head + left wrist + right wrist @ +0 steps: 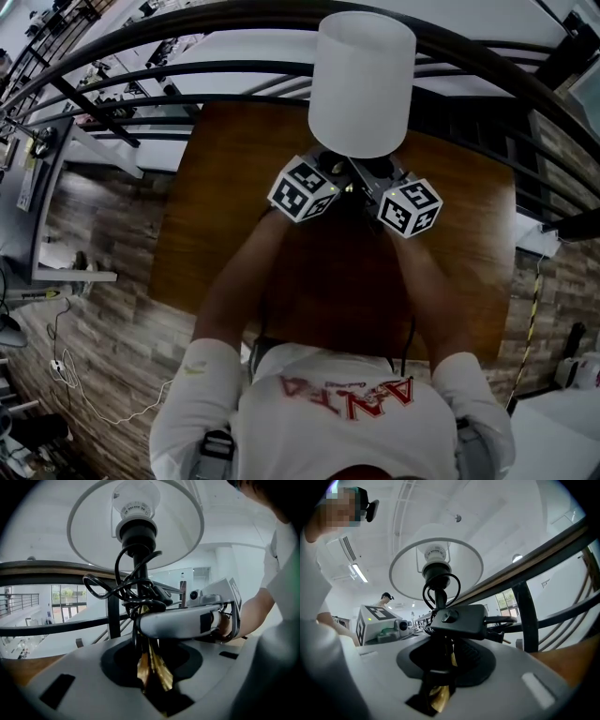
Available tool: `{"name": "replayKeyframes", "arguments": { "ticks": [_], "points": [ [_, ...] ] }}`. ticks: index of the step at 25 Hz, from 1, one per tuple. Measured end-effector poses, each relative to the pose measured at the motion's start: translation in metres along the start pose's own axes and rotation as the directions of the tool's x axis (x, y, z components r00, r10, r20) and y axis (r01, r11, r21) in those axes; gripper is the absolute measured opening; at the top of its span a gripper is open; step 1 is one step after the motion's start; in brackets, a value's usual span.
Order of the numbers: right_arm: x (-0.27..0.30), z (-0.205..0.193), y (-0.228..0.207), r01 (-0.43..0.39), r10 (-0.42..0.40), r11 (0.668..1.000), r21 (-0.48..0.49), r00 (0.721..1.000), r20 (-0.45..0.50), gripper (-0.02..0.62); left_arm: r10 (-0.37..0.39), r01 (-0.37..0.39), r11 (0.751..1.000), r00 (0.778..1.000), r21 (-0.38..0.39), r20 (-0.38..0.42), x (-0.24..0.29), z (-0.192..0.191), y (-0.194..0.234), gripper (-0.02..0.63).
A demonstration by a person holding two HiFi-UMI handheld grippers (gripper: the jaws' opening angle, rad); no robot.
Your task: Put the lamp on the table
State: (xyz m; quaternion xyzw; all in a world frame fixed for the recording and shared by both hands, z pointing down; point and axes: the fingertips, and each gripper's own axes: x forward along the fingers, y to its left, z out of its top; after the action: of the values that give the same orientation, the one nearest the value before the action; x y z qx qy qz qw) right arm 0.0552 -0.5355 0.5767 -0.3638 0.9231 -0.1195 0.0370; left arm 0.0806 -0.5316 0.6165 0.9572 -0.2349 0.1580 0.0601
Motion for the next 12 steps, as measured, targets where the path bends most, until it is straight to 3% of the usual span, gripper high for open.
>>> {"name": "replayKeyframes", "arguments": {
  "ticks": [12],
  "points": [
    [-0.012,-0.027,0.004,0.011,-0.011,0.999,-0.038,1.0,-0.003,0.095,-0.011,0.013,0.996,1.0,0.088,-0.026,0.004,-0.024,-0.014,0.114]
  ]
}}
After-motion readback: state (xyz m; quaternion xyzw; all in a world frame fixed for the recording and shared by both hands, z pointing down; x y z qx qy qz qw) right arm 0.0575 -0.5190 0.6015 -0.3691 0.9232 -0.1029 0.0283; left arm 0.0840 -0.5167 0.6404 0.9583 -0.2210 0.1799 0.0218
